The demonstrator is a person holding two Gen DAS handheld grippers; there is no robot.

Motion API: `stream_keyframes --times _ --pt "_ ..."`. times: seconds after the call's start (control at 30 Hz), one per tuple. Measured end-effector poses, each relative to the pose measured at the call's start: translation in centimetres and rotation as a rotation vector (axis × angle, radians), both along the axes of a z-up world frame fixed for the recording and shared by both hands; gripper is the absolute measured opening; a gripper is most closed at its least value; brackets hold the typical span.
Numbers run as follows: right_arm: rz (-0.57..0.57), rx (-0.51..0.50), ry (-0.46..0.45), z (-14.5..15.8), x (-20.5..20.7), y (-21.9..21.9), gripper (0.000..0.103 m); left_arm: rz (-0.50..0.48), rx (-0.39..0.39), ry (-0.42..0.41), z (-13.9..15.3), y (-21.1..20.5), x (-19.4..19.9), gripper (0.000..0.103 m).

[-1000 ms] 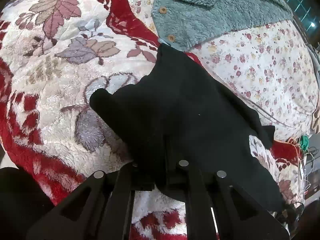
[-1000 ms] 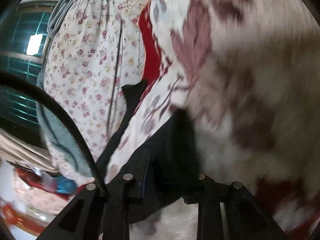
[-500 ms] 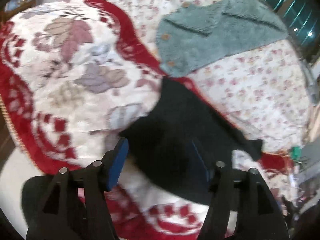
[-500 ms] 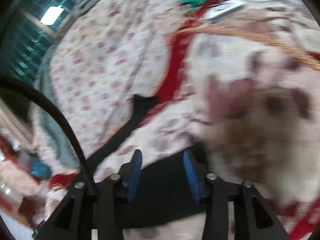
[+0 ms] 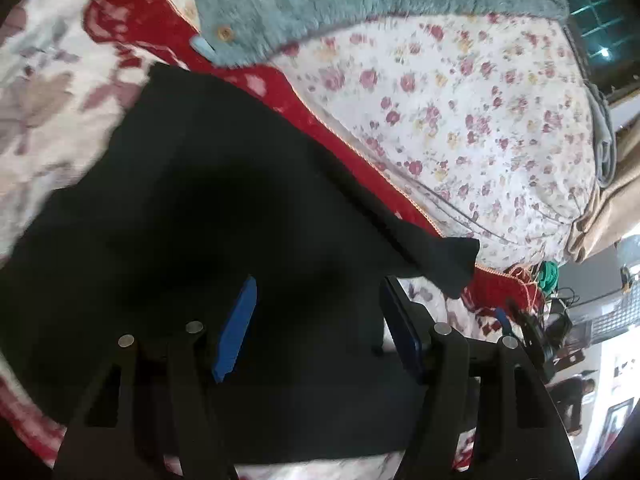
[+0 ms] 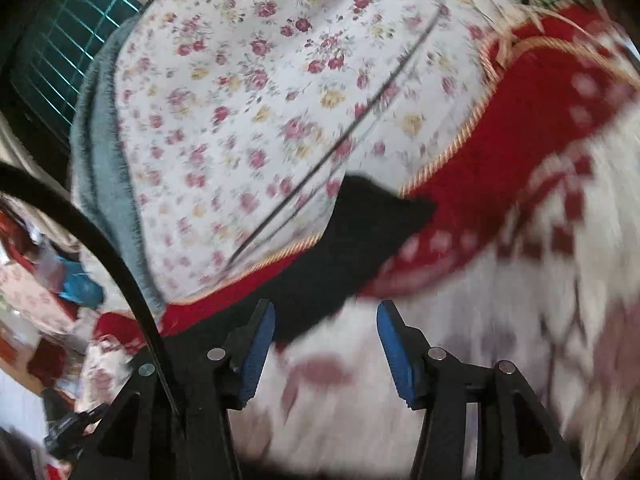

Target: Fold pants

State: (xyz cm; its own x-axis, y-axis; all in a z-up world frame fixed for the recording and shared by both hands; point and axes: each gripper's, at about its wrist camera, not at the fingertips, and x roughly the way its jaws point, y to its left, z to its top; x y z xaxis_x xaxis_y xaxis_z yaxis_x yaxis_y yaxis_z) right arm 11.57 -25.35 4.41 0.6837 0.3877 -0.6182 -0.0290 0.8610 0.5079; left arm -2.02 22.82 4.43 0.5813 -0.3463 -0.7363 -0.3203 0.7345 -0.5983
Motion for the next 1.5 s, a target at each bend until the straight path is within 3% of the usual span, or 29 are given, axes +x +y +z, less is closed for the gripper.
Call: stream_keyframes --times 0.13,0.4,0.53,0.7,0.8,0.9,0.93,0.97,1.0,1.03,1.1,1.27,1.5 --pt "0.014 -0.083 0.016 -0.8 5.7 0.8 0.061 -0.003 -0.056 0.029 -1.1 -0.9 3.6 0.064" --pt "0.051 -0.327 0.041 -3.1 13.4 3.5 0.061 -0.010 -0.116 0.046 -2.3 -1.5 8.2 0.064" --pt "0.020 -0.371 0.041 -4.3 15.0 3.5 0.061 -0.012 -0.145 0.016 -2.7 -1.4 9.7 0.064" --pt "0.030 -0.341 0.063 -5.2 16.2 3.4 0.061 -0.013 -0.168 0.058 -4.2 -2.2 11.8 0.064" --pt "0.028 -0.305 0.056 -5.3 16.4 2.5 0.059 0.002 -0.145 0.069 -4.7 -2.9 12.9 0.064" --pt "0.040 -0.293 0.050 -5.3 16.2 1.5 0.034 0.027 -0.118 0.065 -5.0 -3.2 14.0 0.063" --pt "0.050 -0.284 0.042 -5.3 16.0 1.1 0.018 0.029 -0.108 0.065 -5.1 -3.2 14.2 0.055" --pt "0.061 -0.272 0.028 -5.3 15.6 1.0 0.012 0.030 -0.086 0.071 -5.3 -3.3 14.5 0.045" --pt "0.065 -0.267 0.017 -5.0 15.2 0.9 0.012 0.029 -0.046 0.090 -5.4 -3.5 14.8 0.021" --pt "0.067 -0.261 0.005 -4.7 14.6 0.8 0.011 0.024 -0.004 0.108 -5.6 -3.6 15.0 0.011" --pt "0.070 -0.232 -0.023 -3.7 13.4 0.2 0.011 0.016 0.016 0.098 -5.6 -3.6 14.7 0.008" --pt "0.065 -0.155 -0.095 -0.6 9.9 -2.2 0.010 0.000 0.081 -0.012 -2.3 -3.9 11.9 0.006" --pt "0.031 -0.085 -0.152 2.6 3.4 -4.4 0.010 -0.029 0.093 -0.125 2.5 -5.0 5.9 0.006"
